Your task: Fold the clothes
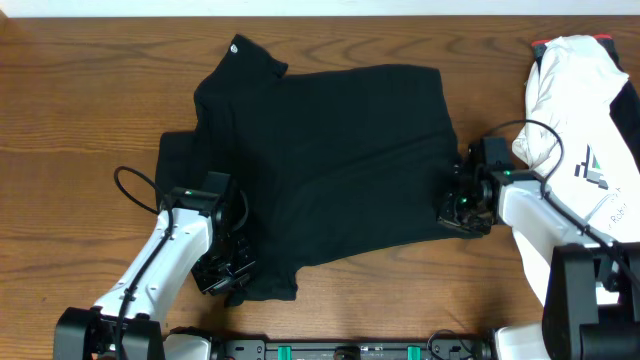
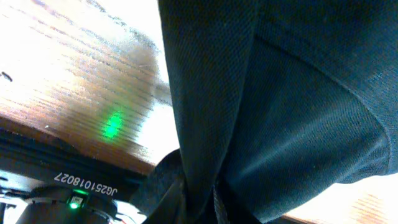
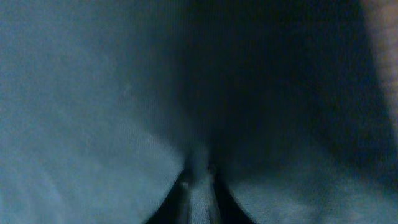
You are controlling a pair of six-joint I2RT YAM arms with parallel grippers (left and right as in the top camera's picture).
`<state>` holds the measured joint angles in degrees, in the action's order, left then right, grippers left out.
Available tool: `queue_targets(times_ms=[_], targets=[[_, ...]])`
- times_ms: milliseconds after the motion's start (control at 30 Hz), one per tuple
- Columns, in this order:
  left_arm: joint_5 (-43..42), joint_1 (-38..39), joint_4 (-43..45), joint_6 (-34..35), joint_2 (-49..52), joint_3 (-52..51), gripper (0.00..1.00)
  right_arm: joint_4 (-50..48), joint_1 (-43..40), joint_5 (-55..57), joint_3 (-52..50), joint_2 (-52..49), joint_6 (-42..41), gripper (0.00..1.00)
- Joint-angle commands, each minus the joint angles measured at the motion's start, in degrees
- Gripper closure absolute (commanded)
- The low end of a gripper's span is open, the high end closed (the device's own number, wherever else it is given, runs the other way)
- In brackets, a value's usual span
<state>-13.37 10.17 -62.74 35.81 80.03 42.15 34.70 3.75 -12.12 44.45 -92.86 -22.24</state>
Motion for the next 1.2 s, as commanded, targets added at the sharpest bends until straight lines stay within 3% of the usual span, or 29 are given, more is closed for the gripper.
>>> queue_targets(times_ms=[0, 167, 333, 400, 433, 667, 800, 933, 1100, 1167], targets=[[0.6, -0.2, -0.7, -0.2, -0.3, 0.9, 0.85, 1.8, 0.4, 6.7, -4.1, -1.3, -6.2, 0.99], [0.8, -0.2, -1.5, -1.5, -0.3, 0.9, 0.84, 14.3, 0.4, 15.1, -2.6, 0.3, -11.2, 0.99], [1.0, -0.2, -1.5, -1.5, -0.3, 0.9, 0.83, 19.5, 0.4, 15.8, -1.6, 4.9, -11.2, 0.99], [0.9, -0.2, -1.7, -1.5, -0.3, 0.9, 0.83, 19.2, 0.4, 15.5, -1.3, 7.0, -11.2, 0.97], [0.9, -0.2, -1.8, -1.5, -0.3, 0.9, 0.78, 18.8, 0.4, 15.3, -1.0, 8.1, -10.6, 0.94], [0.9, -0.2, -9.7, -4.4, -3.2, 7.2, 0.72, 12.1, 0.4, 6.6, 4.6, 18.1, 0.1, 0.69], [0.9, -0.2, -10.7, -7.7, -6.9, 14.8, 0.63, 6.5, 0.4, -2.2, 8.4, 20.6, 2.9, 0.68], [0.9, -0.2, -0.4, -13.0, -9.6, 19.6, 0.40, -0.5, 0.4, -6.6, 9.8, 19.2, 2.8, 0.76], [2.3, -0.2, 19.5, -22.0, -9.6, 20.0, 0.37, -7.8, 0.4, -7.1, 10.6, 12.5, 2.6, 0.78], [6.1, -0.3, 24.4, -22.1, -6.9, 20.0, 0.35, -9.1, 0.4, -7.5, 12.4, 7.9, 2.6, 0.79]])
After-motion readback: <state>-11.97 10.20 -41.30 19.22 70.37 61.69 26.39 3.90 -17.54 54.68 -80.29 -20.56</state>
